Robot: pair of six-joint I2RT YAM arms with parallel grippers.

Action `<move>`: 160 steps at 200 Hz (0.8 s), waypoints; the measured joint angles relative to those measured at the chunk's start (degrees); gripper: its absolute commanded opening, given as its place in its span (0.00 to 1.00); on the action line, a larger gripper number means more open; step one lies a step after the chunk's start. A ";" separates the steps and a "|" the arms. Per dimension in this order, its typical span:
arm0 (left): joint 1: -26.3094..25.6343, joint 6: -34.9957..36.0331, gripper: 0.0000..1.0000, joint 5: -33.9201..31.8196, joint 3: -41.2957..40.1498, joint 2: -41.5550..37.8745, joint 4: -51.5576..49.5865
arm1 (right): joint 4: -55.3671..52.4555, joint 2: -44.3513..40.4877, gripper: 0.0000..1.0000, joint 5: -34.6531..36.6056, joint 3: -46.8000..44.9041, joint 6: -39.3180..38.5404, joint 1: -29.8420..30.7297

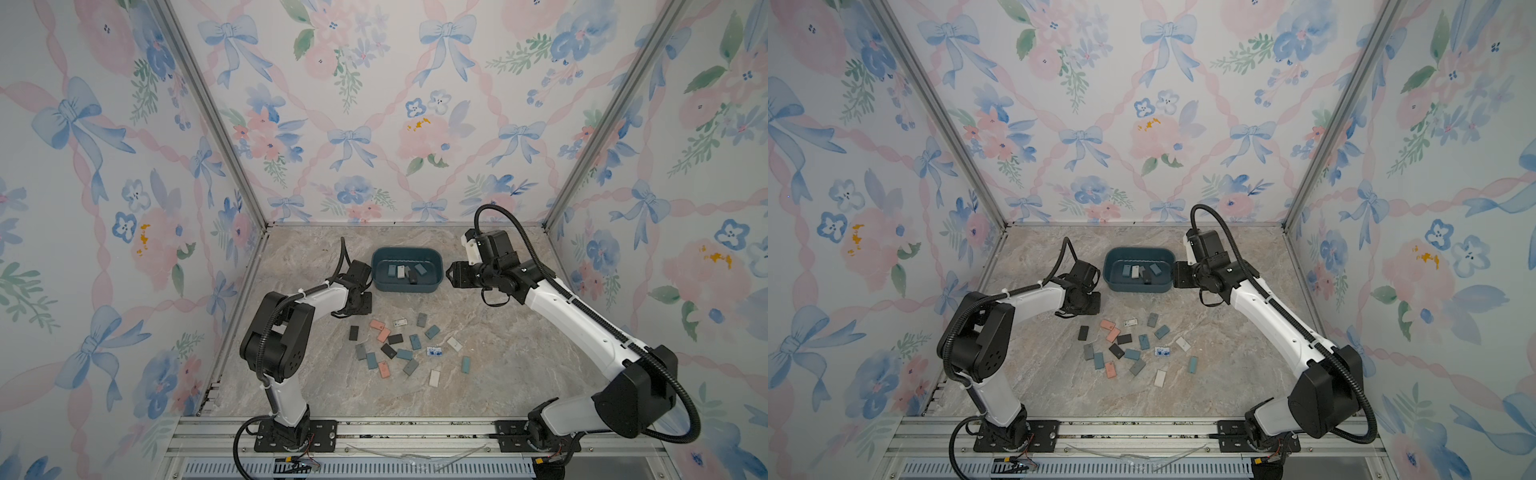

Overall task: Put the eraser in the storage box
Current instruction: Pick up the eraser from the center of the board.

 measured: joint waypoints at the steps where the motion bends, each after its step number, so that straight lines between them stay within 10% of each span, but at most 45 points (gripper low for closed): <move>1: 0.00 0.00 0.29 -0.04 0.00 0.00 0.00 | 0.00 0.00 0.59 0.00 0.00 0.00 0.00; 160: 0.00 -0.02 0.16 -0.15 0.70 0.00 -1.09 | 0.17 -0.11 0.59 0.04 -0.68 0.20 0.00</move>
